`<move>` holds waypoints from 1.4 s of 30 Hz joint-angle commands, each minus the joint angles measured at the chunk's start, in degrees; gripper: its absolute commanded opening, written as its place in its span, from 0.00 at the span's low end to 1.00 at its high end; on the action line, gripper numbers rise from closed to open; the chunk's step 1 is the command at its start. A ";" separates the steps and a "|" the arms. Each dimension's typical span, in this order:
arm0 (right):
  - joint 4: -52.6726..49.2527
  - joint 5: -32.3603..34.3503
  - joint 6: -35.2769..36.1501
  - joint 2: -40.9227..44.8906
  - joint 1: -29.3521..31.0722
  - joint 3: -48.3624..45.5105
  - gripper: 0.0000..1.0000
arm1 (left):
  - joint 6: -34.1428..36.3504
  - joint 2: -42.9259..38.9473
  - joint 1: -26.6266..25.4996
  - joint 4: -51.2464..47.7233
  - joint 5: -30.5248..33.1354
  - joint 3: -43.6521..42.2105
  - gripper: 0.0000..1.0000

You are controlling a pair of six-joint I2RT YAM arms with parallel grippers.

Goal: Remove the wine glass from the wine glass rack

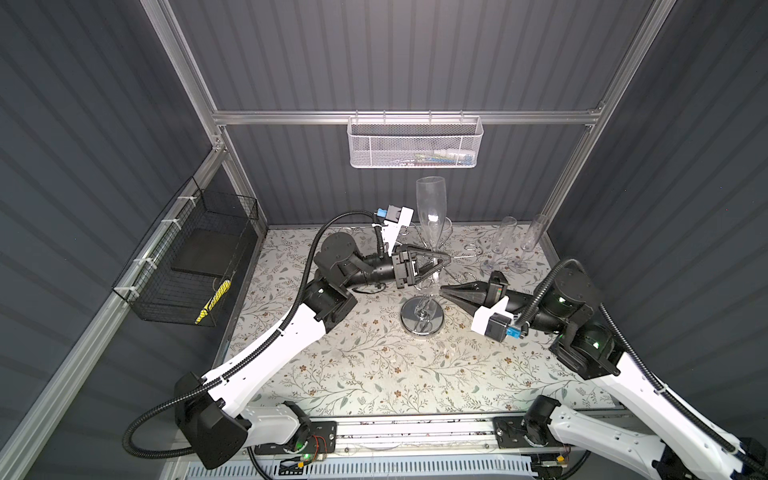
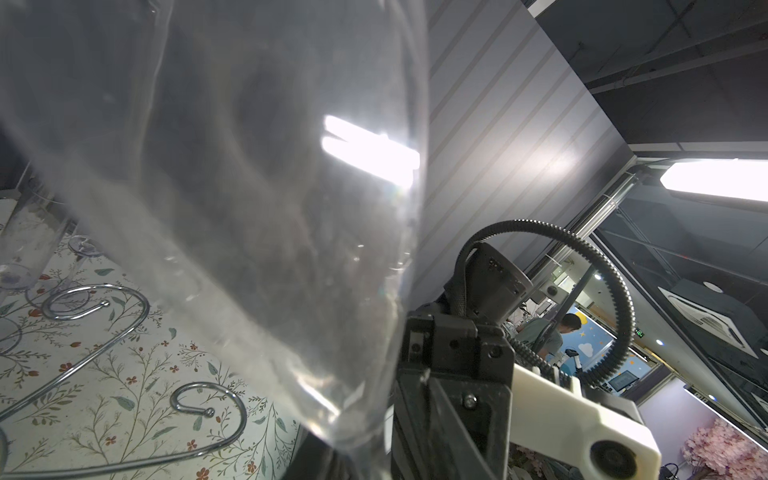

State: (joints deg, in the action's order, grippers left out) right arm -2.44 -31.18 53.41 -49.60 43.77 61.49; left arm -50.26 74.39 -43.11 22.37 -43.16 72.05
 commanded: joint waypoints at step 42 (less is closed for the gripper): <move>3.83 31.33 -47.76 -5.76 3.44 15.68 0.99 | 42.23 -11.78 -0.74 -28.99 20.94 2.43 0.00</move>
State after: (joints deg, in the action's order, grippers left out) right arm 4.60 -2.15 12.64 -55.13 47.07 76.47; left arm -14.59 62.74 -43.57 -3.99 -23.68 72.40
